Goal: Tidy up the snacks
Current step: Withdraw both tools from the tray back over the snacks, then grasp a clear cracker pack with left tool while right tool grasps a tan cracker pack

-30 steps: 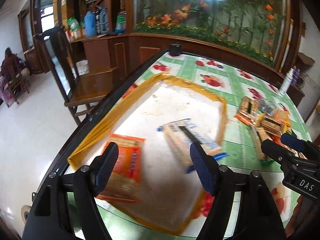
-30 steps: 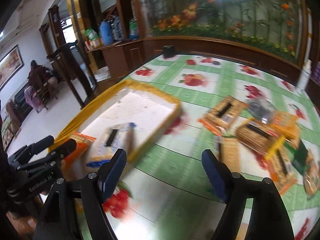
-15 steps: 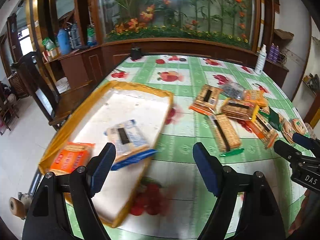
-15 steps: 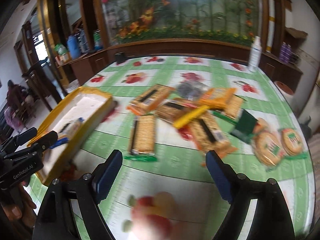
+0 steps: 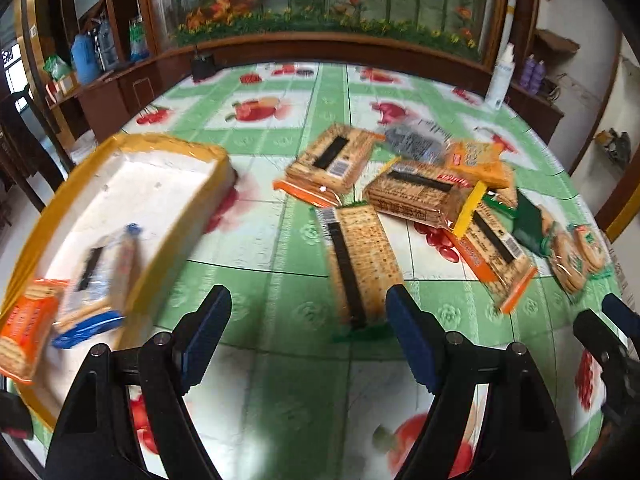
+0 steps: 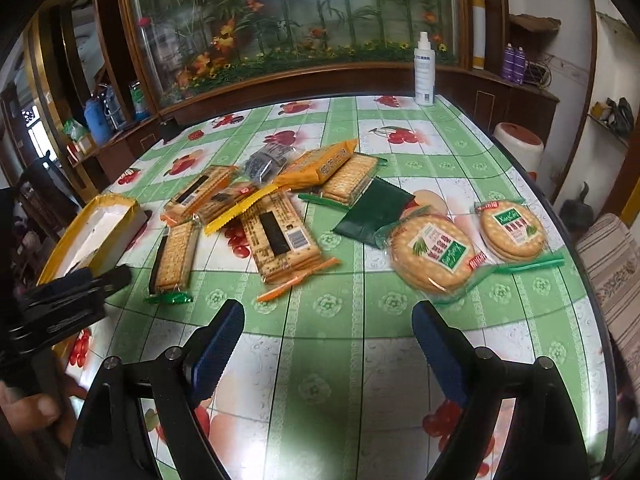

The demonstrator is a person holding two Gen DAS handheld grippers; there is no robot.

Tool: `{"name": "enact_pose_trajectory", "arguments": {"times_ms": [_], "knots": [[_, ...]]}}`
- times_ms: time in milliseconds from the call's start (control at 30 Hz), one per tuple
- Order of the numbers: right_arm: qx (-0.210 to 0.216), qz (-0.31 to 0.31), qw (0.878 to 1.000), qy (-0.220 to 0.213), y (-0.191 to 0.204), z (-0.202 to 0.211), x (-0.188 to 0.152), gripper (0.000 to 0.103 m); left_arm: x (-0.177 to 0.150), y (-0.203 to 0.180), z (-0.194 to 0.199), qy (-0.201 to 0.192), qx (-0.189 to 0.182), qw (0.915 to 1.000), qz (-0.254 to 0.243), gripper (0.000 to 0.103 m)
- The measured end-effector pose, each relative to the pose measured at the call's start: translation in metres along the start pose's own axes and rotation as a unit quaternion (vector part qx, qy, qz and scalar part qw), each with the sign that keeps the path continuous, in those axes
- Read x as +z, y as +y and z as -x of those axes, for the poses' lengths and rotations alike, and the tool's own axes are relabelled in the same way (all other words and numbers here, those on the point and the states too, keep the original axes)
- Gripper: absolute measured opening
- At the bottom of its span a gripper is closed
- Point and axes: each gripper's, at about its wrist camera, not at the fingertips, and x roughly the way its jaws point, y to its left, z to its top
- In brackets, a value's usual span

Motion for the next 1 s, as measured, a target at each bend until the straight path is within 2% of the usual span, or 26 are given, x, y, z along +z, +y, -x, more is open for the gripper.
{"name": "enact_pose_trajectory", "arguments": {"times_ms": [233, 533, 633, 733, 833, 933, 1000], "knots": [[0.040, 0.033, 0.999, 0.000, 0.018, -0.019, 0.019, 0.088, 0.006, -0.017, -0.020, 0.007, 0.024, 0.9996, 0.009, 0.080], [0.050, 0.072, 0.996, 0.018, 0.035, -0.044, 0.031, 0.088, 0.015, -0.013, -0.028, -0.013, 0.055, 0.9978, 0.034, 0.081], [0.050, 0.079, 0.995, 0.019, 0.035, -0.049, 0.032, 0.088, 0.017, -0.002, -0.027, -0.019, 0.034, 0.9967, 0.071, 0.081], [0.046, 0.083, 0.995, 0.022, 0.035, -0.057, 0.035, 0.094, 0.019, -0.003, -0.036, 0.003, 0.011, 0.9962, 0.087, 0.081], [0.048, 0.083, 0.995, 0.029, 0.035, -0.067, 0.038, 0.094, 0.019, -0.014, -0.044, 0.019, 0.008, 0.9972, 0.072, 0.081], [0.046, 0.090, 0.994, 0.037, 0.037, -0.078, 0.042, 0.094, 0.017, -0.026, -0.053, 0.027, 0.048, 0.9978, 0.036, 0.082], [0.049, 0.097, 0.993, 0.044, 0.039, -0.085, 0.043, 0.094, 0.018, -0.024, -0.053, 0.015, 0.062, 0.9974, 0.035, 0.083]]}}
